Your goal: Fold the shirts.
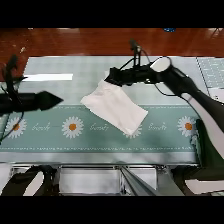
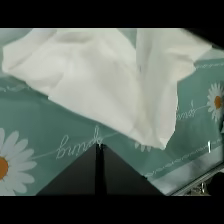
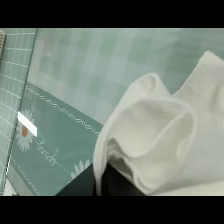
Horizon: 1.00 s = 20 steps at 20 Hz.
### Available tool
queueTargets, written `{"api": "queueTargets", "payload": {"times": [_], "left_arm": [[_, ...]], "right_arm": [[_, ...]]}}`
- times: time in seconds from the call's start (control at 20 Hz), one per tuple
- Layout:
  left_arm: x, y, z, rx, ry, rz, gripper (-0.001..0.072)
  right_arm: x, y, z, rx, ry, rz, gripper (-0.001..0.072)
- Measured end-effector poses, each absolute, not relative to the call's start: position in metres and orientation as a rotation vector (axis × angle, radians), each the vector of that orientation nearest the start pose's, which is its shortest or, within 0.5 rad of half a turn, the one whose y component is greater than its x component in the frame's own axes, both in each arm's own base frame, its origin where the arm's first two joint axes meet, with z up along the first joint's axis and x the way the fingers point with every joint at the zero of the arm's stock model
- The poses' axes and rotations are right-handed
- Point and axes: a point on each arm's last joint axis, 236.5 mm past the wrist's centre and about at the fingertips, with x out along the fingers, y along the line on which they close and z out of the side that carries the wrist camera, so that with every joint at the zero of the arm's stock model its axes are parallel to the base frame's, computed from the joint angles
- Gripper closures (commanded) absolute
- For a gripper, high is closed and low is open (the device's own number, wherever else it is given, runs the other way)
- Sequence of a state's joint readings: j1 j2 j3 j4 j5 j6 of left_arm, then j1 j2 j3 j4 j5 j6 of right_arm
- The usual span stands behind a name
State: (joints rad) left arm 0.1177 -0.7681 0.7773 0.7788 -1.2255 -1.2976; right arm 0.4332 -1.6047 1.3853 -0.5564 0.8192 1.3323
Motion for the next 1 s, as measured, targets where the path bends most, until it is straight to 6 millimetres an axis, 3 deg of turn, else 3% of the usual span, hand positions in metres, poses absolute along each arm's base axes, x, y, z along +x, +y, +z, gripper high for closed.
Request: {"api": "queueTargets", "payload": {"times": [0.05, 0.1, 0.15, 0.3, 0.45, 0.6, 0.75, 0.9, 1.0], "left_arm": [[0.271, -0.128, 0.078, -0.524, 1.050, -0.516, 0.0691], [0.265, -0.129, 0.065, -0.538, 1.071, -0.509, 0.0690], [0.260, -0.130, 0.052, -0.549, 1.088, -0.500, 0.0690], [0.253, -0.132, 0.028, -0.574, 1.120, -0.477, 0.0691], [0.256, -0.130, 0.020, -0.586, 1.110, -0.454, 0.0690], [0.261, -0.128, 0.021, -0.587, 1.091, -0.443, 0.0690], [0.264, -0.128, 0.022, -0.589, 1.079, -0.439, 0.0691], [0.264, -0.128, 0.022, -0.589, 1.076, -0.437, 0.0690], [0.265, -0.128, 0.022, -0.589, 1.075, -0.436, 0.0690]], "right_arm": [[0.423, 0.366, 0.044, 0.594, 1.083, 0.794, 0.0647], [0.425, 0.376, 0.033, 0.599, 1.103, 0.791, 0.0404], [0.426, 0.382, 0.023, 0.601, 1.119, 0.787, 0.0305], [0.426, 0.390, 0.008, 0.600, 1.151, 0.786, 0.0308], [0.427, 0.368, 0.033, 0.612, 1.163, 0.807, 0.0309], [0.421, 0.306, 0.089, 0.538, 1.137, 0.804, 0.0309], [0.394, 0.213, 0.126, 0.350, 1.111, 0.605, 0.0308], [0.351, 0.118, 0.123, 0.288, 1.073, 0.246, 0.0306], [0.321, 0.084, 0.100, 0.358, 1.043, 0.078, 0.0306]]}}
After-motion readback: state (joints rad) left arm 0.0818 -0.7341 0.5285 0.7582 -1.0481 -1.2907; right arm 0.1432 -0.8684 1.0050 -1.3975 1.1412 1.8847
